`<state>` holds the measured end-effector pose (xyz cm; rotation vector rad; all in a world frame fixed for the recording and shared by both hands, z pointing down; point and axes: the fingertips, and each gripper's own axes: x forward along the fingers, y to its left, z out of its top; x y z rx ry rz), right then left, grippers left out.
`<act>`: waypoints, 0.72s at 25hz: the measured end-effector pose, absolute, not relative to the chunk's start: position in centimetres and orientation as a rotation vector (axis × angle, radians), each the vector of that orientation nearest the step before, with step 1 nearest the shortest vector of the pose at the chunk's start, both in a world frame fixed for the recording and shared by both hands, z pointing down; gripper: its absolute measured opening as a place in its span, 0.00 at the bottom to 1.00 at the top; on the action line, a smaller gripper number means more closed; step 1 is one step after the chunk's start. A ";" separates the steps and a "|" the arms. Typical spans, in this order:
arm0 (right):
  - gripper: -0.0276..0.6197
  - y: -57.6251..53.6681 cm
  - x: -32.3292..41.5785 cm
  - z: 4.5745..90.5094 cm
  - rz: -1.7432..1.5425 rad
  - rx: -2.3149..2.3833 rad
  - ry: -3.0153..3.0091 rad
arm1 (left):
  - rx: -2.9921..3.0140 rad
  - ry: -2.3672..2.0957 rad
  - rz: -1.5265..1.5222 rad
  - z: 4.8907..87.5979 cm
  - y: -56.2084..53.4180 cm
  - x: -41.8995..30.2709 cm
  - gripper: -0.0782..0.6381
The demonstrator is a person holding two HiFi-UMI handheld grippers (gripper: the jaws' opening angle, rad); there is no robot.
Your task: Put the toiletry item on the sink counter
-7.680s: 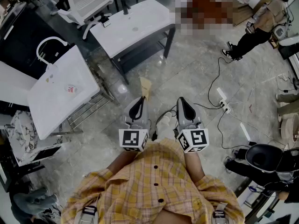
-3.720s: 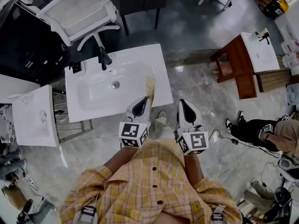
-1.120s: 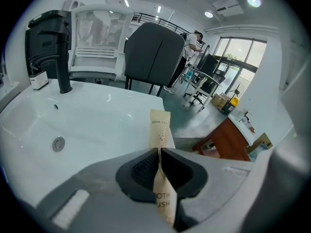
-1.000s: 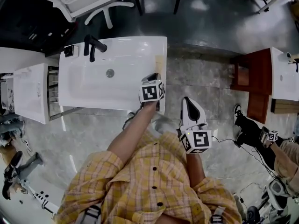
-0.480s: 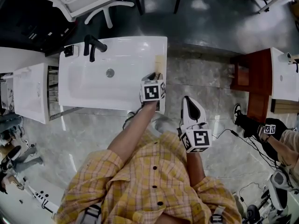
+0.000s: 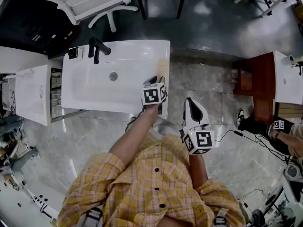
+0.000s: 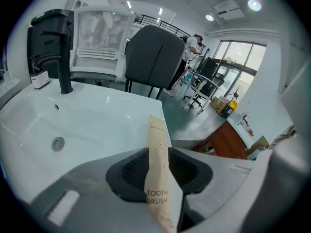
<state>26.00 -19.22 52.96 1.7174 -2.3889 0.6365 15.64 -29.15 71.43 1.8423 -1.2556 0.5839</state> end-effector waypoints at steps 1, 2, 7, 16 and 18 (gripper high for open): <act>0.04 -19.2 25.9 52.9 0.635 1.717 -2.393 | 1.846 -1.256 0.576 71.2 -29.1 15.6 0.27; 0.04 -19.3 25.9 52.8 0.633 1.716 -2.397 | 1.851 -1.257 0.568 70.8 -29.1 15.6 0.27; 0.04 -19.7 25.7 52.1 0.639 1.713 -2.400 | 1.887 -1.250 0.530 68.4 -28.8 15.4 0.27; 0.04 -19.9 25.0 50.9 0.619 1.683 -2.413 | 2.024 -1.242 0.475 62.9 -27.3 14.4 0.25; 0.04 -19.9 24.9 50.5 0.610 1.688 -2.415 | 2.053 -1.248 0.448 61.3 -26.9 14.1 0.25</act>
